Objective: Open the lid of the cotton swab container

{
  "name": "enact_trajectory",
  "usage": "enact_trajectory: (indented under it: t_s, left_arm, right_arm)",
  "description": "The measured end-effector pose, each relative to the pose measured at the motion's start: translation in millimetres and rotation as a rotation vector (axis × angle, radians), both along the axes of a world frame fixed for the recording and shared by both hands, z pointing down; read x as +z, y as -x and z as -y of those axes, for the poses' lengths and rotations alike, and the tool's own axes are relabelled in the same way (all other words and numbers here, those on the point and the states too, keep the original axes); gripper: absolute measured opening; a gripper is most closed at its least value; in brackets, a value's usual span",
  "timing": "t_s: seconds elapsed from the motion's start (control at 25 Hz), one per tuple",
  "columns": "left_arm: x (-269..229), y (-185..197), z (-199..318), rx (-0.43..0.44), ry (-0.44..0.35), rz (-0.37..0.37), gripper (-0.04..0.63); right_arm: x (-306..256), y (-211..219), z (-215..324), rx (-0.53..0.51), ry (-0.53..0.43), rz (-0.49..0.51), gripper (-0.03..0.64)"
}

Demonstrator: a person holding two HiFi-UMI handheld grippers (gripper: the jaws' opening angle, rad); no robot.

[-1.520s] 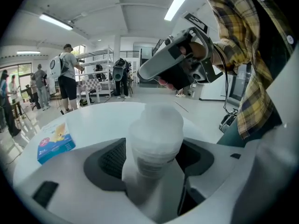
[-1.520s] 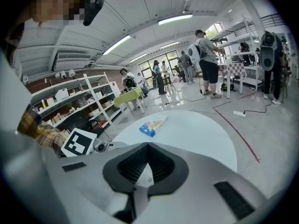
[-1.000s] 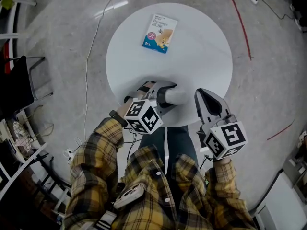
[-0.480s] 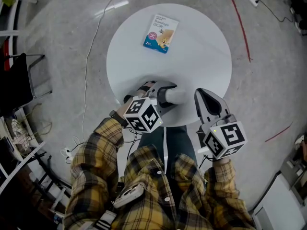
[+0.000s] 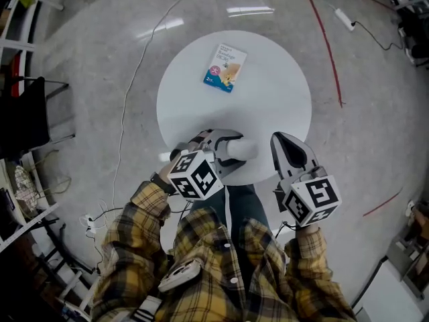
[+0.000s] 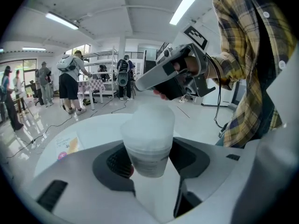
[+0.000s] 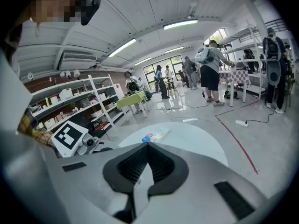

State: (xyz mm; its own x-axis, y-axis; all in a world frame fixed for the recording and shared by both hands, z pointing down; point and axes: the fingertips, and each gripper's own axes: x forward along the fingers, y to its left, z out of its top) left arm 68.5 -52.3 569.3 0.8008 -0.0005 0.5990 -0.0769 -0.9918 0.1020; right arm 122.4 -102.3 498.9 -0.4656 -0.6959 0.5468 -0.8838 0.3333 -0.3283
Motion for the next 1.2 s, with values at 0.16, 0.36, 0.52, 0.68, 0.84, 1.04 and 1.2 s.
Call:
enact_trajectory:
  t_s: [0.16, 0.36, 0.52, 0.68, 0.84, 1.04, 1.2]
  left_arm:
    - [-34.0, -2.4, 0.7, -0.026, -0.043, 0.004, 0.245]
    - [-79.2, -0.7, 18.5, -0.099, -0.1, 0.002, 0.245]
    - [-113.0, 1.1, 17.1, -0.154, -0.099, 0.016, 0.245]
    - [-151.4, 9.3, 9.4, -0.21, -0.087, 0.008, 0.245]
    - [-186.5, 9.6, 0.0, -0.222, -0.114, 0.003, 0.245]
    - [-216.7, 8.6, -4.2, -0.227, -0.153, 0.006, 0.245]
    - [-225.9, 17.6, -9.0, -0.221, -0.157, 0.01, 0.245]
  right_arm:
    - [-24.2, -4.5, 0.4, -0.021, -0.031, -0.003, 0.017]
    - [-59.2, -0.5, 8.9, -0.071, -0.099, 0.003, 0.017]
    - [-85.0, 1.9, 4.7, -0.11, -0.133, 0.015, 0.017]
    - [-115.2, 9.4, 0.4, -0.14, -0.17, 0.037, 0.017]
    - [-145.3, 9.0, -3.6, -0.152, -0.211, 0.07, 0.017]
    - [-163.6, 5.1, -2.4, -0.159, -0.242, 0.095, 0.017]
    - [-170.2, 12.6, -2.3, -0.159, -0.255, 0.131, 0.017]
